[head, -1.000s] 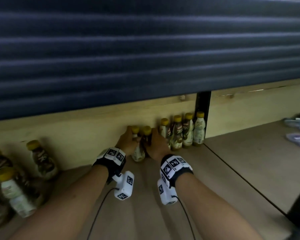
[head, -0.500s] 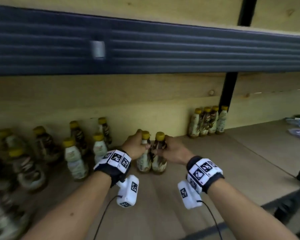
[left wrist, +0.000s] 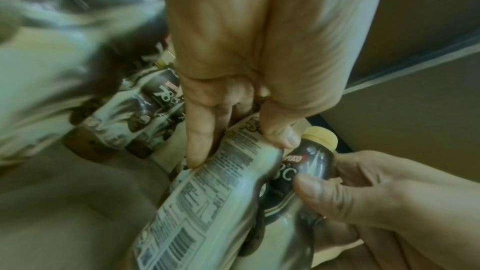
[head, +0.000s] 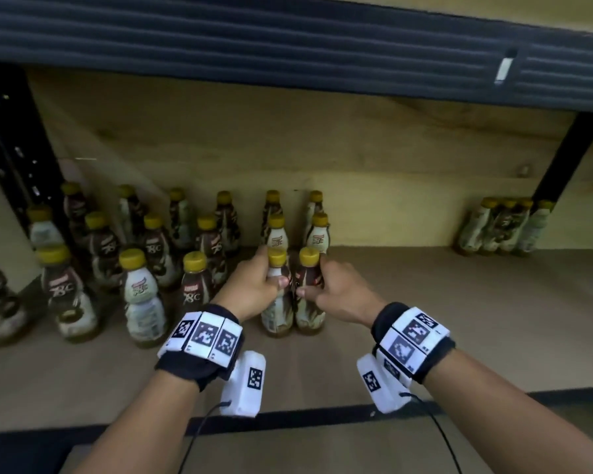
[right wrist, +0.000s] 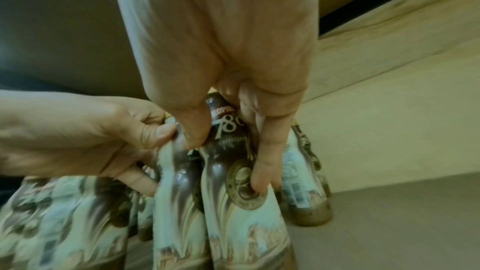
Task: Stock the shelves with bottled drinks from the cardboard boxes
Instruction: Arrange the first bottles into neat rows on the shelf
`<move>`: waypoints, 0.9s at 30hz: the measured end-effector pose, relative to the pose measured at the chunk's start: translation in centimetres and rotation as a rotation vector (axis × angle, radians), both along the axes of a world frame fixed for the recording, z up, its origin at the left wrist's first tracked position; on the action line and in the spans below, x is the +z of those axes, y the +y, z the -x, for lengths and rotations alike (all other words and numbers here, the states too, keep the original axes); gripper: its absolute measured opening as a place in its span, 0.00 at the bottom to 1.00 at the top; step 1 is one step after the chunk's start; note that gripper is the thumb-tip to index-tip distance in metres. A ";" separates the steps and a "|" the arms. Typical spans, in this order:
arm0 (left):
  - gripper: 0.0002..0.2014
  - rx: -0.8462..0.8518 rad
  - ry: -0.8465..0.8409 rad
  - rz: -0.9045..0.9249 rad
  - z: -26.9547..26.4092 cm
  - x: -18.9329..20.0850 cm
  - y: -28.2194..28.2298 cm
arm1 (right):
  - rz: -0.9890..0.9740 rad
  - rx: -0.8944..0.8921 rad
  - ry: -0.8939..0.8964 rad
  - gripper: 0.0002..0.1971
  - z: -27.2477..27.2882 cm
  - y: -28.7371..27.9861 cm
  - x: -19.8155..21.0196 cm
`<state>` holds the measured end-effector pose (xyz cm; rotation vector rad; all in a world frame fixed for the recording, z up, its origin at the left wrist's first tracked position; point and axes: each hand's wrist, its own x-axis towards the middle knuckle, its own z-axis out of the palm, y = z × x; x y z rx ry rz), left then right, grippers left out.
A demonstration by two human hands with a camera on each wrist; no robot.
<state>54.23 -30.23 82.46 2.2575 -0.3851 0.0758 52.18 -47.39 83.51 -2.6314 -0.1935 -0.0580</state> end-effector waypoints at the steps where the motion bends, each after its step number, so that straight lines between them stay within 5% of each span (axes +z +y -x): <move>1: 0.18 0.024 -0.002 -0.008 0.4 -0.1 0.2 | 0.037 0.011 -0.016 0.19 0.2 0.3 -0.1; 9: 0.20 0.130 0.038 0.019 1.7 0.2 -0.3 | 0.000 -0.060 -0.019 0.22 2.0 -3.5 -0.8; 15: 0.14 0.184 0.106 0.391 2.4 -0.4 -0.4 | -0.018 -0.050 -0.040 0.18 2.2 -2.8 -0.6; 27: 0.11 0.178 0.004 0.427 2.5 -1.5 -0.7 | -0.043 -0.141 -0.071 0.18 2.3 -1.8 -0.8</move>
